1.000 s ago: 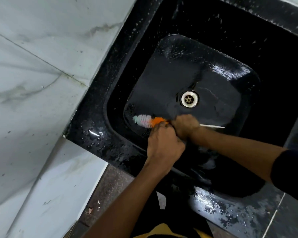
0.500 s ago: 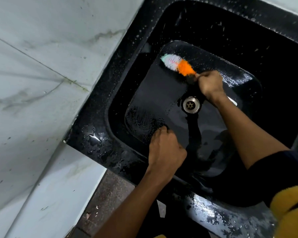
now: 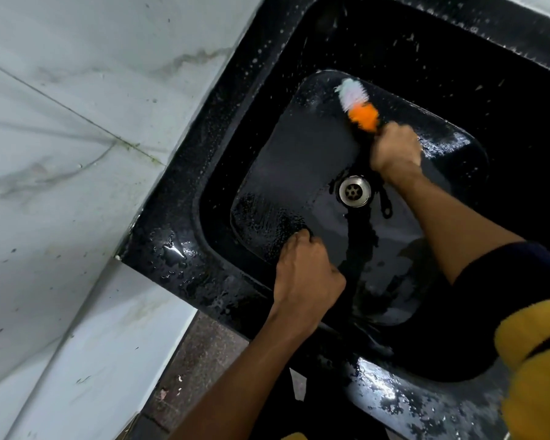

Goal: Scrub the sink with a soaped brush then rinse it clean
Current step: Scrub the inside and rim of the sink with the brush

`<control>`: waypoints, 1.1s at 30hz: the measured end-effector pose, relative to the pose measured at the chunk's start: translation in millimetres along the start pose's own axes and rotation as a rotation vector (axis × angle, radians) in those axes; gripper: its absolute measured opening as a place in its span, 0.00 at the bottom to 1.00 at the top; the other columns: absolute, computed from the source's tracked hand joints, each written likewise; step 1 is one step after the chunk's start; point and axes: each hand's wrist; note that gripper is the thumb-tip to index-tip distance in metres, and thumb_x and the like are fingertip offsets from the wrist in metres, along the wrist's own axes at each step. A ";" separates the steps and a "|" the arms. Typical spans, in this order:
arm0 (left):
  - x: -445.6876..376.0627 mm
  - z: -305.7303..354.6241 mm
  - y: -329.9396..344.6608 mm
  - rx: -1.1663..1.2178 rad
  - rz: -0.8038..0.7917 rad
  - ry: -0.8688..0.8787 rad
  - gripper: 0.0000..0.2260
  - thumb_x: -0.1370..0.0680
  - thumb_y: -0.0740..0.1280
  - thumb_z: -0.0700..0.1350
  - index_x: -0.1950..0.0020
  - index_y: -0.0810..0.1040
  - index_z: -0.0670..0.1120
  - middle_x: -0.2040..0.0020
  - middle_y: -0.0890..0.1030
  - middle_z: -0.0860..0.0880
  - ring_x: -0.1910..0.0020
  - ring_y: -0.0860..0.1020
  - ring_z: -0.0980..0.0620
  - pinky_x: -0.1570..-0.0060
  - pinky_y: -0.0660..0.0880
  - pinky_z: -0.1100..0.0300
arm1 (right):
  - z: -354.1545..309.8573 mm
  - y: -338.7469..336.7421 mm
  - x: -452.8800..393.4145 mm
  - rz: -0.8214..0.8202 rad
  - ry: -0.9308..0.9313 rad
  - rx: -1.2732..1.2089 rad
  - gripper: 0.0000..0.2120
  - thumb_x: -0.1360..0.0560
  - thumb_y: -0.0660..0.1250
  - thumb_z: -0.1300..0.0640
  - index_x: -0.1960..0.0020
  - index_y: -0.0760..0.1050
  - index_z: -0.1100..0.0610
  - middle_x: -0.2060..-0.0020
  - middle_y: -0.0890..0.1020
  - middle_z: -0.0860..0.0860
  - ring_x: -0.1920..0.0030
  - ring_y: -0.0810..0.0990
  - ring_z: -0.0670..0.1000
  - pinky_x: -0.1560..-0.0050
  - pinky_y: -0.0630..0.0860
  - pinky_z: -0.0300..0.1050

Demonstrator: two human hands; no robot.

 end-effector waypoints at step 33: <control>-10.2 -6.4 19.4 -0.138 -0.028 0.352 0.39 0.23 0.63 0.45 0.19 0.43 0.40 0.18 0.38 0.45 0.19 0.39 0.51 0.21 0.41 0.55 | 119.3 32.8 90.4 0.069 0.699 -0.474 0.13 0.24 0.61 0.57 0.44 0.77 0.61 0.45 0.79 0.63 0.42 0.78 0.64 0.43 0.75 0.55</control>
Point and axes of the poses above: each hand's wrist, its own x-axis away from the middle knuckle, its own y-axis out of the palm, z = x × y
